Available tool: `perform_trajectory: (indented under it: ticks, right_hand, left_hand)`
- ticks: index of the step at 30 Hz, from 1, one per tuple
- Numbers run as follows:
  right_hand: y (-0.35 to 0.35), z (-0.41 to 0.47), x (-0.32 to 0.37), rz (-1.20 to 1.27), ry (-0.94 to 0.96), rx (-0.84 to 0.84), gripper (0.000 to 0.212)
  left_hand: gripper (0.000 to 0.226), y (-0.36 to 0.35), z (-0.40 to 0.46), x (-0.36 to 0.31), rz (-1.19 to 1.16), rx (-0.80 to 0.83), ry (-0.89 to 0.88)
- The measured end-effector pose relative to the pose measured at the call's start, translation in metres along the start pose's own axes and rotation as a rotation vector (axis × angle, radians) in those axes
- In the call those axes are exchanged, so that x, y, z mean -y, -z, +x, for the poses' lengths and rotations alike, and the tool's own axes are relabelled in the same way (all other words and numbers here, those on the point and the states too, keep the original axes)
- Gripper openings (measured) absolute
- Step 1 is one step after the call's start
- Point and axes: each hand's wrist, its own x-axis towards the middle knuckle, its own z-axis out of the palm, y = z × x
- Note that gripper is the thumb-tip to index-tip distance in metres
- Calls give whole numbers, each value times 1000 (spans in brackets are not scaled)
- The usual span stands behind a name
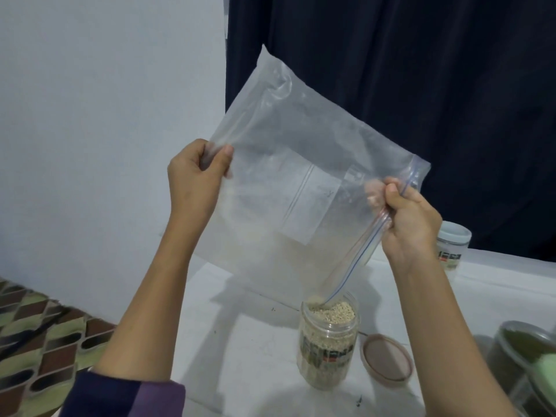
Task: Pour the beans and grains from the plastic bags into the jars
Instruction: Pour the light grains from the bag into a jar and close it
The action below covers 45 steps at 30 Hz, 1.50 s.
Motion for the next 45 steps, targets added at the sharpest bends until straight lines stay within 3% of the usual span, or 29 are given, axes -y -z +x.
perform_trajectory:
  ticks: [20,36,45]
  right_hand:
    - [4,-1,2,-5,-74,45,10]
    - [54,35,-16,218,-90,-4,20]
    - [59,34,-26,211,-122,-36,20]
  left_hand:
    - [35,-7,8,-3,15,18,-31]
    - [43,-75,35,-39,242,285,-264]
    - [42,-86,32,-40,234,297,-304]
